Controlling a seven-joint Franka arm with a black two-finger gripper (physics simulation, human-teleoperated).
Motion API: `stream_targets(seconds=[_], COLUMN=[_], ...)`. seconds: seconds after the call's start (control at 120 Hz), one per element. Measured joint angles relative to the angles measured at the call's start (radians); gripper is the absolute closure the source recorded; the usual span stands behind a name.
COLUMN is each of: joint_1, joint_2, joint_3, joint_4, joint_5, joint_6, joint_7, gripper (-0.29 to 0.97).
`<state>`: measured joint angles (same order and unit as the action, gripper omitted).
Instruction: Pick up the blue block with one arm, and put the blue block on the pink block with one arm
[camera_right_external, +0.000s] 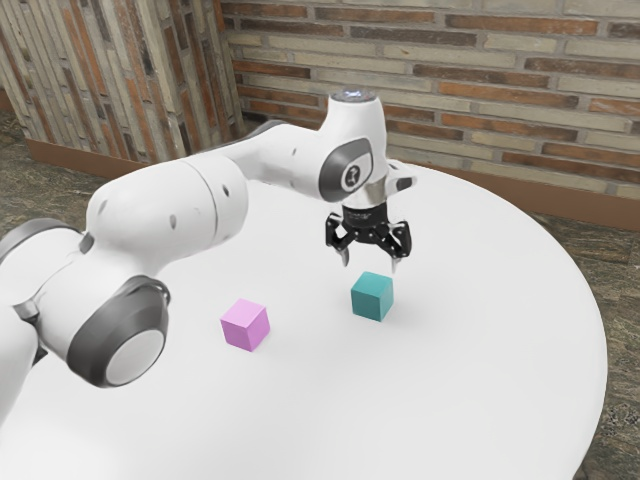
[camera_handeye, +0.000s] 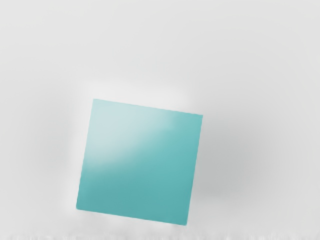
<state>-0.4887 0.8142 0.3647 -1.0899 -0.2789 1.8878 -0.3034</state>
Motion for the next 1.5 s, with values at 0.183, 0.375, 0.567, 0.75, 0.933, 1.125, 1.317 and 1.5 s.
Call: stream_targets(seconds=[0.183,0.375,0.567,0.75,0.933,1.125,1.317,1.5], joint_1=[-0.039,-0.03,0.01,0.024,0.027,0.027,0.027,0.027], joint_2=[-0.016,-0.026,0.003,0.039,0.069,0.074,0.08,0.101], joint_3=[0.018,0.017,0.005,0.0,-0.025,-0.028,-0.027,-0.027], joint_4=[-0.023,-0.025,-0.024,-0.011,0.007,0.001,-0.007,-0.012], joint_5=[0.012,0.045,0.043,0.043,0.042,0.033,0.026,0.024], joint_6=[0.012,-0.013,-0.018,0.013,0.074,0.107,0.121,0.126], joint_7=[-0.009,-0.001,0.053,0.13,0.21,0.27,0.312,0.34], gripper=[0.0,0.0,0.0,0.0,0.0,0.0,0.0,0.0])
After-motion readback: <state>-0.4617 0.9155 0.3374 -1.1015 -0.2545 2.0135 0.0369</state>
